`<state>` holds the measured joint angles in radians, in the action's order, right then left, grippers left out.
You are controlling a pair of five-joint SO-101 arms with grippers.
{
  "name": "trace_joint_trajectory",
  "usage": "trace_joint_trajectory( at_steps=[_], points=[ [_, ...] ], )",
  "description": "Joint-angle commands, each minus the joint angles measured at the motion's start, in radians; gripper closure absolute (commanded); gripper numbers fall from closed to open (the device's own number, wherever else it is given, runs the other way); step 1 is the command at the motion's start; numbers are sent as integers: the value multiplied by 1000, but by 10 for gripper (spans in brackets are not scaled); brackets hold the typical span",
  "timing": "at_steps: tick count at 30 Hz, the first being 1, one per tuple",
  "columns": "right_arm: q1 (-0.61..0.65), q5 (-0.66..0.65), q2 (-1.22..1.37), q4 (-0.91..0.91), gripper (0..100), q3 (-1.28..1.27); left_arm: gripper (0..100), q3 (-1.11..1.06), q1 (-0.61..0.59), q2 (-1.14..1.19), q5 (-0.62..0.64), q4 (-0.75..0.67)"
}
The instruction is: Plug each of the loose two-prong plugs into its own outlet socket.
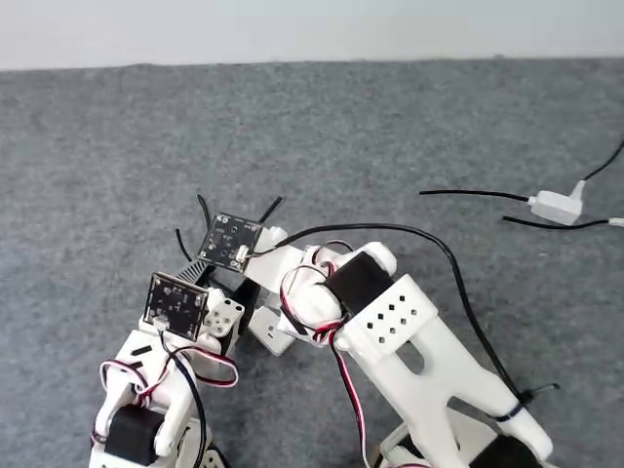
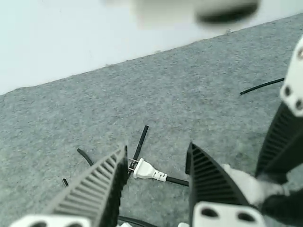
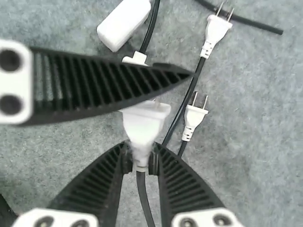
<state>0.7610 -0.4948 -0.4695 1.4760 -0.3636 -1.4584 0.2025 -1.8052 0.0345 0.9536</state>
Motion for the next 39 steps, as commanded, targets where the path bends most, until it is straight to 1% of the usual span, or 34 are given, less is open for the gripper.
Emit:
trace_joint_trajectory(
  at_steps=[1,6,8,13,23,29,31,36,39],
  points=[
    [13,-14,-39,33,991,112,793,7,8,-15,-17,-3],
    [13,-15,-39,65,991,172,793,-1,8,-15,-17,-5],
    [13,-15,-39,65,991,196,793,-15,8,-15,-17,-28],
    [13,-15,-30,99,991,252,793,-36,8,-15,-54,-48],
    [15,-15,-30,94,991,256,793,-39,9,-15,-52,-44],
    [15,-15,-27,94,991,250,793,-59,74,-15,-57,-44],
    [15,-8,-27,90,991,235,794,-54,51,-15,-58,-44],
    [8,32,13,56,991,198,795,-42,-74,-15,-52,-83],
    [8,41,93,56,991,229,795,-42,-91,-15,-52,-89]
  ],
)
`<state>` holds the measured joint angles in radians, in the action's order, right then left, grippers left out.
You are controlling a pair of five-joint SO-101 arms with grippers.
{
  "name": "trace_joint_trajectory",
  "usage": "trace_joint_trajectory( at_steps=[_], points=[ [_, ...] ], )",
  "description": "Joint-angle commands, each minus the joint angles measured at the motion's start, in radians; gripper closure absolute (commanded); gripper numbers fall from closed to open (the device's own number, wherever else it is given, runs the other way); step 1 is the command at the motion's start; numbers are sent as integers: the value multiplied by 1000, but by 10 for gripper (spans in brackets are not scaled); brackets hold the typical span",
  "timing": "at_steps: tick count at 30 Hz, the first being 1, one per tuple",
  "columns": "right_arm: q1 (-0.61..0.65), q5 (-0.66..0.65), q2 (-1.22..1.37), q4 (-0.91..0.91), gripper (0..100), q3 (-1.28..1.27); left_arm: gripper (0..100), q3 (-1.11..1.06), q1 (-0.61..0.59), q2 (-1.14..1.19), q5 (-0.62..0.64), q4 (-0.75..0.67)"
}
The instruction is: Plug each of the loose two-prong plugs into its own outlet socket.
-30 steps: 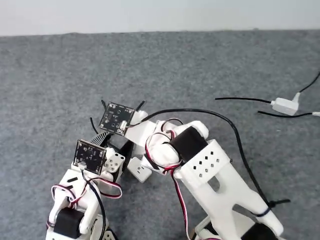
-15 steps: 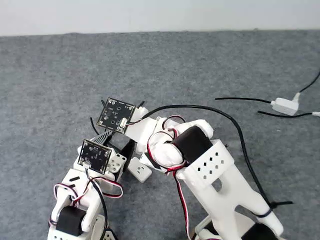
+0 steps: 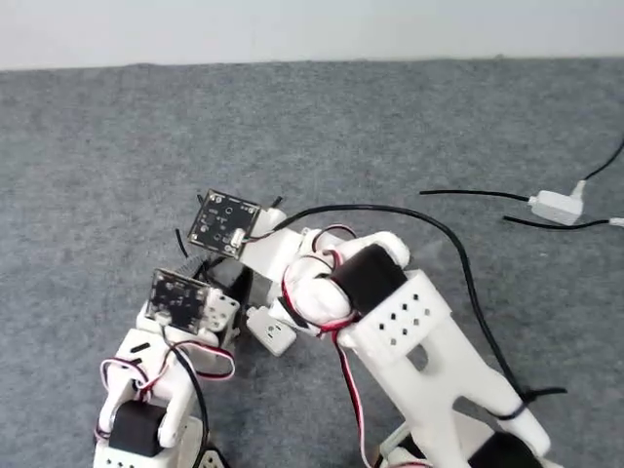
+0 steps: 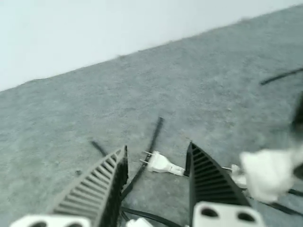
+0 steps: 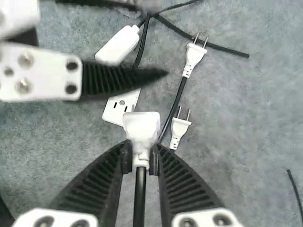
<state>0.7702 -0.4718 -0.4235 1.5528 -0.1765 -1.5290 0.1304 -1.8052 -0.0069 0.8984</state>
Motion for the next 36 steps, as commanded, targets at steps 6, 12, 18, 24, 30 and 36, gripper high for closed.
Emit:
trace_joint_trajectory(
  at_steps=[6,12,18,24,30,36],
  points=[
    [4,20,188,-8,991,144,797,41,-77,-15,-9,-40],
    [5,58,252,12,991,164,797,108,-433,-15,147,-64],
    [4,143,369,30,991,172,797,110,-572,-15,229,-107],
    [5,195,426,87,991,247,797,110,-572,-15,226,-109],
    [10,230,464,148,991,341,797,102,-572,-15,224,-124],
    [74,233,510,151,991,338,797,71,-572,-15,224,-164]
  ],
)
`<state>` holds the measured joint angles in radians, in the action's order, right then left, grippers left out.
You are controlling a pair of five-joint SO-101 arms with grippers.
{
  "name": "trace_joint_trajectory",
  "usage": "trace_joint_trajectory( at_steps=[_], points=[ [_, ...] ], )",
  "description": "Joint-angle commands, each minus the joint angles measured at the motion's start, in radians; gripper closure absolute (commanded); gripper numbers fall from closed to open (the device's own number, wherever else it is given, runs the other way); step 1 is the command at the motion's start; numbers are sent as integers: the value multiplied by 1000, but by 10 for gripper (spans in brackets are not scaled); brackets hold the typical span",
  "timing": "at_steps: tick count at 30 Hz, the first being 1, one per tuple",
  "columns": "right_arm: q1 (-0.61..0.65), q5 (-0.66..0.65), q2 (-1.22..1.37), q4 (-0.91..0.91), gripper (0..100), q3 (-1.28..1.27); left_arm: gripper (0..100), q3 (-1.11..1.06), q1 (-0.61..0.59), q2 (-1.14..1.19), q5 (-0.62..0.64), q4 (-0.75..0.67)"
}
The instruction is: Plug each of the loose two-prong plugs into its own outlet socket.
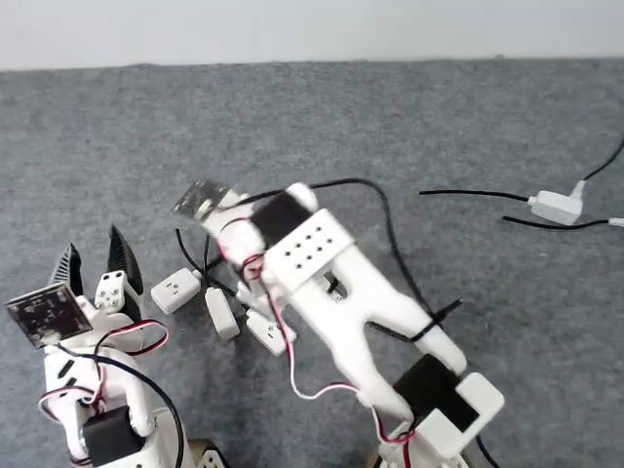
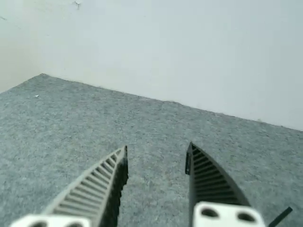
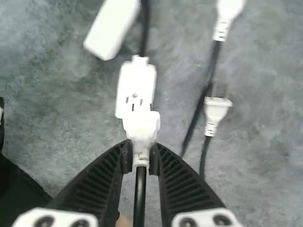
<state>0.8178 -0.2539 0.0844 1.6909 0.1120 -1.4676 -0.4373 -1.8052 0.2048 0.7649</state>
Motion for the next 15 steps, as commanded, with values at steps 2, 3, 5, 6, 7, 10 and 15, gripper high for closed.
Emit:
trace_joint_trajectory(
  at_steps=[2,3,5,6,7,10,15],
  points=[
    [39,17,15,5,991,49,797,10,-5,-15,12,-29],
    [42,26,19,2,991,49,797,10,-5,-15,12,-29],
    [44,54,25,-7,991,51,797,10,-5,-15,12,-31],
    [44,60,27,-8,991,51,797,10,-5,-15,12,-31],
    [44,61,30,-8,991,51,797,10,-5,-15,12,-31],
    [44,63,53,-1,991,49,797,10,-5,-15,12,-31],
    [44,64,111,-1,991,49,797,10,-5,-15,12,-32]
  ],
)
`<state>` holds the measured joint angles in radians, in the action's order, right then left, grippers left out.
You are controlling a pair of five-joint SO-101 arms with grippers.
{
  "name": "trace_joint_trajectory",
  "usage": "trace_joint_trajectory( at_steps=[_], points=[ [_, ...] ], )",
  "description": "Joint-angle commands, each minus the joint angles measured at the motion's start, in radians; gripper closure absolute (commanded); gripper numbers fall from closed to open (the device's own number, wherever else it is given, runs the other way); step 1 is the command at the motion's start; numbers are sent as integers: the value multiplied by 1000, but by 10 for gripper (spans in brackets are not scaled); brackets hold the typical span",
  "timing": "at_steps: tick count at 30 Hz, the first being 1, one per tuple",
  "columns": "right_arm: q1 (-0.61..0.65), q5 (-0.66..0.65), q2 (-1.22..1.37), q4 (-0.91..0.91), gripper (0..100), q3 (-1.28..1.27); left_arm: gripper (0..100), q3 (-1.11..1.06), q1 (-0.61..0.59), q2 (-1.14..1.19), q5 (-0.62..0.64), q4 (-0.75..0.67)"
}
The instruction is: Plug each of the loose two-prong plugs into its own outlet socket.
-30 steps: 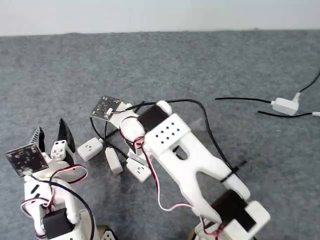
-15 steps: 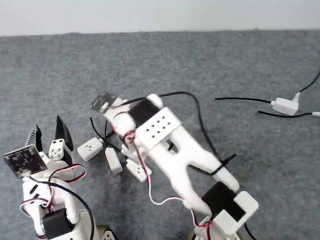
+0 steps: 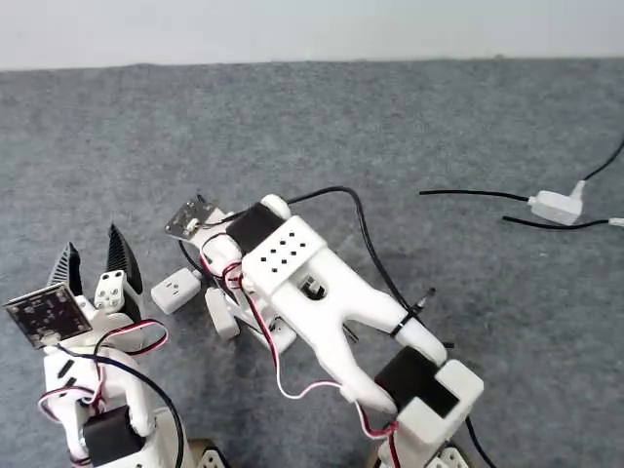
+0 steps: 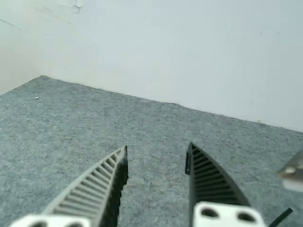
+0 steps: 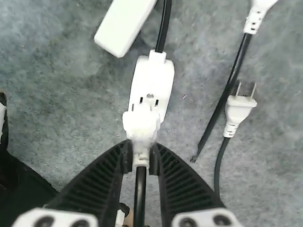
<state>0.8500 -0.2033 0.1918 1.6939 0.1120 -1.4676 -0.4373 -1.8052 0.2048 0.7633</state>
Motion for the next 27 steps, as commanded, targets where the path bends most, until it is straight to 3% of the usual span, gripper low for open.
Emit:
trace_joint_trajectory(
  at_steps=[1,27],
  points=[
    [12,14,10,-4,991,49,797,10,-5,-15,12,-31],
    [-44,6,10,-31,991,49,797,10,-2,-15,12,-31]
  ],
)
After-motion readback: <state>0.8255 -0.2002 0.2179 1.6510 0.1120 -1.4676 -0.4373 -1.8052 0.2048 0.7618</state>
